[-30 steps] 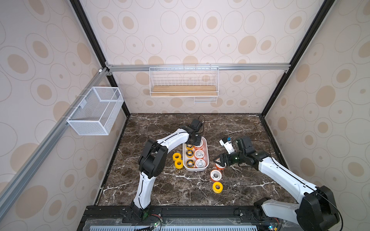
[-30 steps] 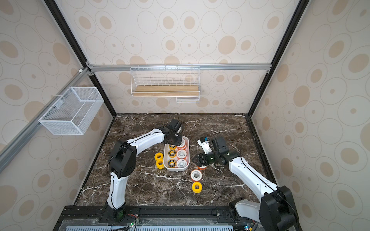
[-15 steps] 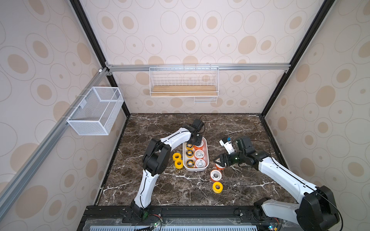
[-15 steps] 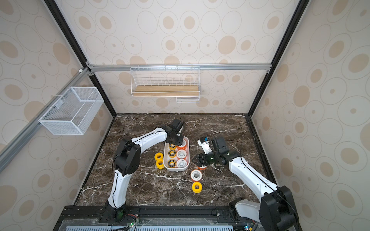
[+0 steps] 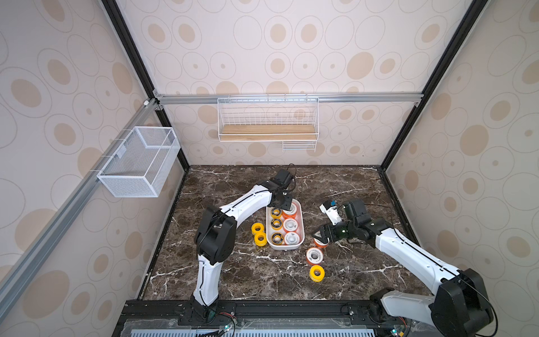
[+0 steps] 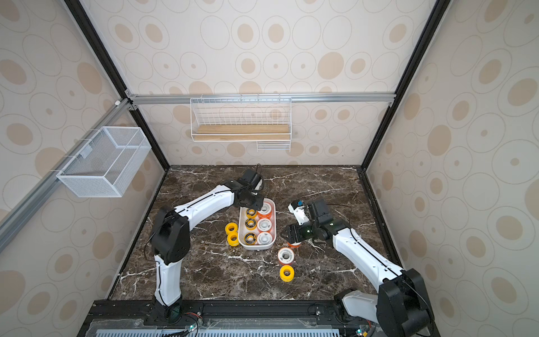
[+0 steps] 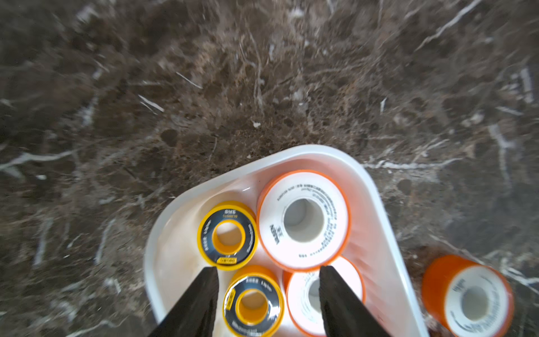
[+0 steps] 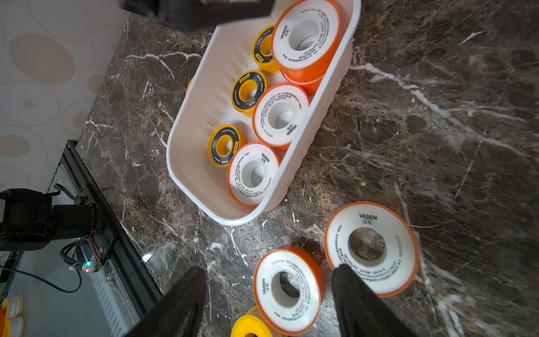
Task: Put the sealing tape into the storage box
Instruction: Place the sealing tape in the storage box.
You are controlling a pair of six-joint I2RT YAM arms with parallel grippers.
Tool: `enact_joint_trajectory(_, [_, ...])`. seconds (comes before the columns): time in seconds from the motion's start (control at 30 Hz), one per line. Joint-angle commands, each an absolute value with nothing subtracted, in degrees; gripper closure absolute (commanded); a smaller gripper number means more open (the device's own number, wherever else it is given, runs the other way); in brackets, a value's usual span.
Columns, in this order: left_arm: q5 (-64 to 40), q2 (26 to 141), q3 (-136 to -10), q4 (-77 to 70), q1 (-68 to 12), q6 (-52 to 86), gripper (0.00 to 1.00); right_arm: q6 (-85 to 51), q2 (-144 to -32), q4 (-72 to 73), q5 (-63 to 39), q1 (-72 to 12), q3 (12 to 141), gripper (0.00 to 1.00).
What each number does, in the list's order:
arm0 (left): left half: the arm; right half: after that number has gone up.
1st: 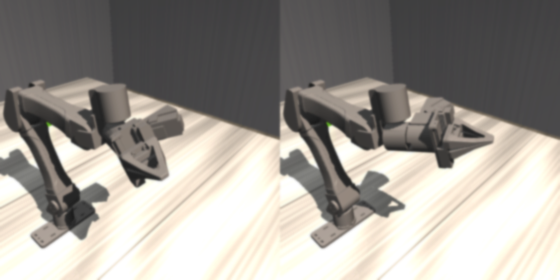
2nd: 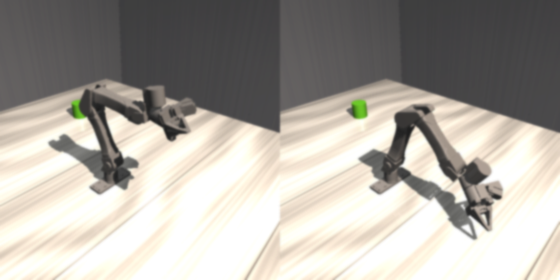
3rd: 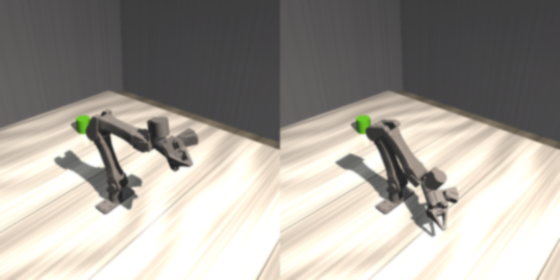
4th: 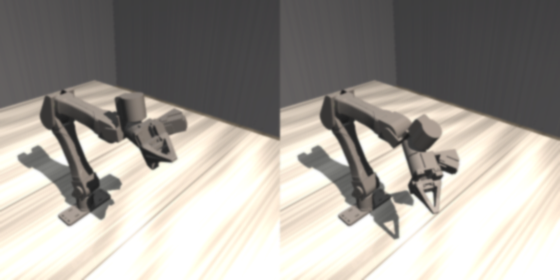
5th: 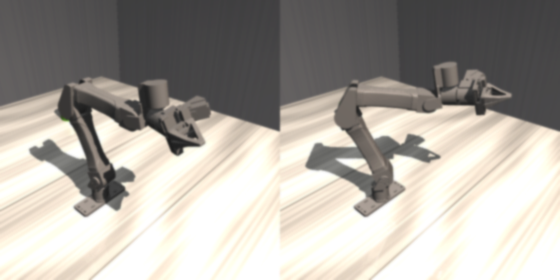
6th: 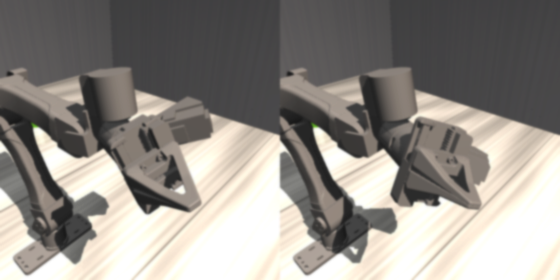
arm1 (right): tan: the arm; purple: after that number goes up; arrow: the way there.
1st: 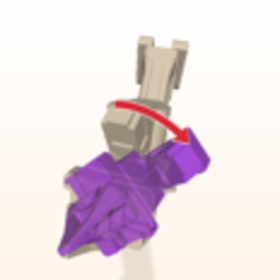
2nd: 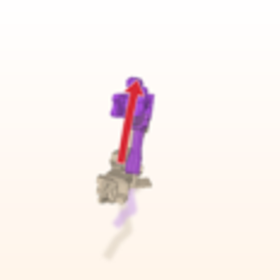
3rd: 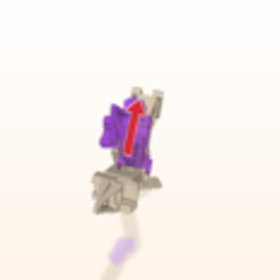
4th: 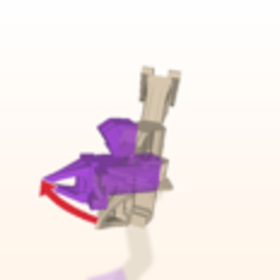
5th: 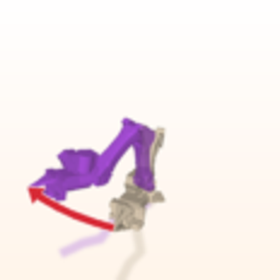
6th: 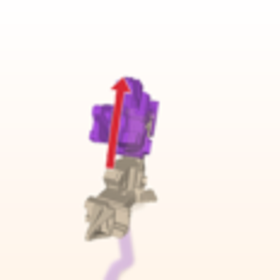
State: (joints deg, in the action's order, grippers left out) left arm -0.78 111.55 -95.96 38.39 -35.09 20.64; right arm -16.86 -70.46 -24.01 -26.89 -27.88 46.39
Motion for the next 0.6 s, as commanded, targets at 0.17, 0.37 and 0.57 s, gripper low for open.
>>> enact_joint_trajectory(0.17, [1.64, 93.05, -84.34, 39.64, -34.63, 19.73, 0.41, -14.46, -71.72, -26.65, -23.33, -27.63, 46.95, 0.26])
enact_joint_trajectory(0.37, [3.07, 78.52, -72.58, 37.83, -34.13, 21.29, 0.41, -13.46, -71.69, -28.79, -20.37, -27.65, 47.84, 0.26])
enact_joint_trajectory(0.57, [8.93, 66.9, -64.2, 39.07, -33.45, 21.65, 0.41, -12.91, -72.98, -30.62, -17.91, -27.62, 49.32, 0.26])
